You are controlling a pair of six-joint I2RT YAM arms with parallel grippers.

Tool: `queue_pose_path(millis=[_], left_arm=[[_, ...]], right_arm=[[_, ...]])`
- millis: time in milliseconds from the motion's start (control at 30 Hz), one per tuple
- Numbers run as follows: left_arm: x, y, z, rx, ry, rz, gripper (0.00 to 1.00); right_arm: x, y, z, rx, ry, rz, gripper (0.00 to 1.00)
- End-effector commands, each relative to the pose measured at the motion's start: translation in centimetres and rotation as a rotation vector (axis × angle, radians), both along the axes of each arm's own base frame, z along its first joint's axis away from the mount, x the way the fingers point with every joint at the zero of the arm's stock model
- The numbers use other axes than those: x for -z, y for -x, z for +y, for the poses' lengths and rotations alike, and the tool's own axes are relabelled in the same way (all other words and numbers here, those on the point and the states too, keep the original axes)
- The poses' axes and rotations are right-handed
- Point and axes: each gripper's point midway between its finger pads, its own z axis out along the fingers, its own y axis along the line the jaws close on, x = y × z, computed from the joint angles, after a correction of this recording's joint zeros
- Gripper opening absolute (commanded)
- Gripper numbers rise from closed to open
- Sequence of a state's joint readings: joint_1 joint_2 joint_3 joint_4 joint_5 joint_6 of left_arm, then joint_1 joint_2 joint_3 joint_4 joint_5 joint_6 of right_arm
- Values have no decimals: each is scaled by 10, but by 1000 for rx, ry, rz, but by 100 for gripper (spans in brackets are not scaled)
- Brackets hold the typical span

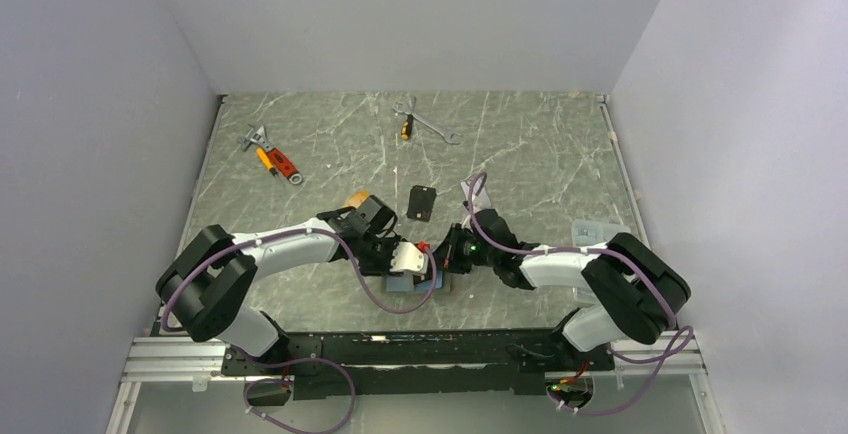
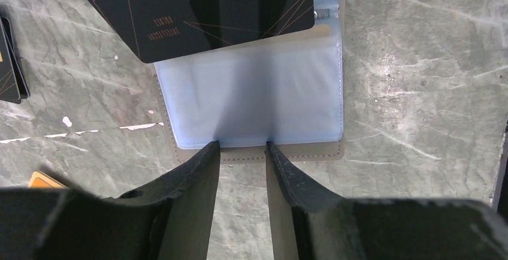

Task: Put the credit cards into the card holder
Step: Insert the credit card into the card holder.

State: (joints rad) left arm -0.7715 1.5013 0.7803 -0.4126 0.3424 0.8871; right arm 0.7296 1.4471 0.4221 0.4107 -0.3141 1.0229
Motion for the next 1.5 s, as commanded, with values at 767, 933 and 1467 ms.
queue_pose_path(millis=[767,933,1467], left_arm=[[6,24,3,7,-22,-38,45],[6,23,3,-19,-37,-46,43],[9,22,0,-17,-71,-71,39]], right_arm=[[14,-7,-3,137,-23,6,0],[16,2,-7,148,12,-13,0],[38,21,-14,134,33,55,0]])
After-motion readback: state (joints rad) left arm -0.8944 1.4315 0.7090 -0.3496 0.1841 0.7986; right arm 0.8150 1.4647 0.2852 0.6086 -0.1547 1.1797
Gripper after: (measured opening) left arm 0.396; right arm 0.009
